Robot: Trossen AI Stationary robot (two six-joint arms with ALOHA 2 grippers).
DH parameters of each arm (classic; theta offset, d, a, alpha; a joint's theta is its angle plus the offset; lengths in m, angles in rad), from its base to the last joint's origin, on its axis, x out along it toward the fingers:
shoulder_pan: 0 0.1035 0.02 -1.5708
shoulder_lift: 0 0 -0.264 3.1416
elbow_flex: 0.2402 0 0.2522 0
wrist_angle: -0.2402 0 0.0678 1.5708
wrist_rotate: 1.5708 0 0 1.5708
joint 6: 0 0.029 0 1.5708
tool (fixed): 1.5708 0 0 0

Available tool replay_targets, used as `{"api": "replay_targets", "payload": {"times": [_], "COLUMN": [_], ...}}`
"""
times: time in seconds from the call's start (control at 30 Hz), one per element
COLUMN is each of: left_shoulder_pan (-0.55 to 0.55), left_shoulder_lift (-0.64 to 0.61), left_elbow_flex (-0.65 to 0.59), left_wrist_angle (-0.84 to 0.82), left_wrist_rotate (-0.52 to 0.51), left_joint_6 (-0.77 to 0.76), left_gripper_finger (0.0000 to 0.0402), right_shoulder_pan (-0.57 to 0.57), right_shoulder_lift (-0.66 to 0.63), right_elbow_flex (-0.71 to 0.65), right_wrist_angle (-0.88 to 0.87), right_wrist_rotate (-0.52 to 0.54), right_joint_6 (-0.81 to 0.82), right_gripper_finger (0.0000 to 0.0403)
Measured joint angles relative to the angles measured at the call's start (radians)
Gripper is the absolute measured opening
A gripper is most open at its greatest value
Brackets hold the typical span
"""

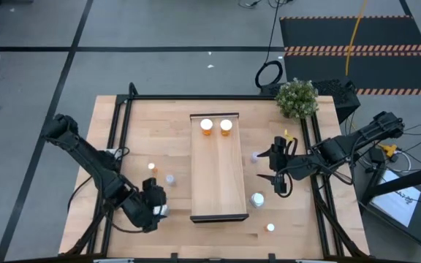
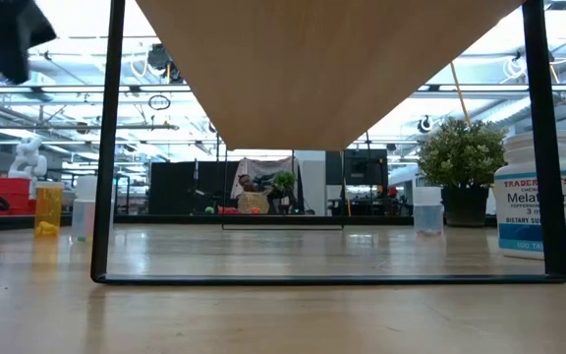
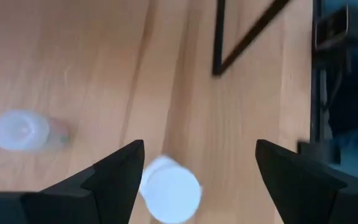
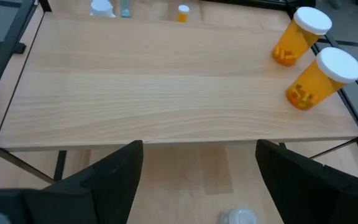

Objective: Pick and place medicine bottles onto shelf by color
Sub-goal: Put the left white medicine bottle on the shelf

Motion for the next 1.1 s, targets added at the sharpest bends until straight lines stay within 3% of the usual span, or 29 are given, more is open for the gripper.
{"api": "replay_targets", "payload": {"times": [0.27, 0.57, 1.1], "left_shoulder_pan": [-0.026, -0.028, -0.029], "left_shoulder_lift": [0.021, 0.021, 0.021], "left_elbow_flex": [0.0, 0.0, -0.076], "left_wrist_angle": [-0.104, -0.102, -0.05], "left_wrist_rotate": [0.036, 0.014, 0.0], "left_joint_6": [0.078, 0.222, 0.246], "left_gripper_finger": [0.031, 0.031, 0.031], "right_shoulder_pan": [0.0, 0.0, 0.0], "right_shoulder_lift": [0.0, 0.0, 0.0], "right_elbow_flex": [0.0, -0.005, -0.024], "right_wrist_angle": [-0.001, -0.014, -0.016], "right_wrist_rotate": [0.0, -0.001, -0.001], "right_joint_6": [-0.003, 0.0, 0.0], "right_gripper_finger": [0.0309, 0.0309, 0.0309]}}
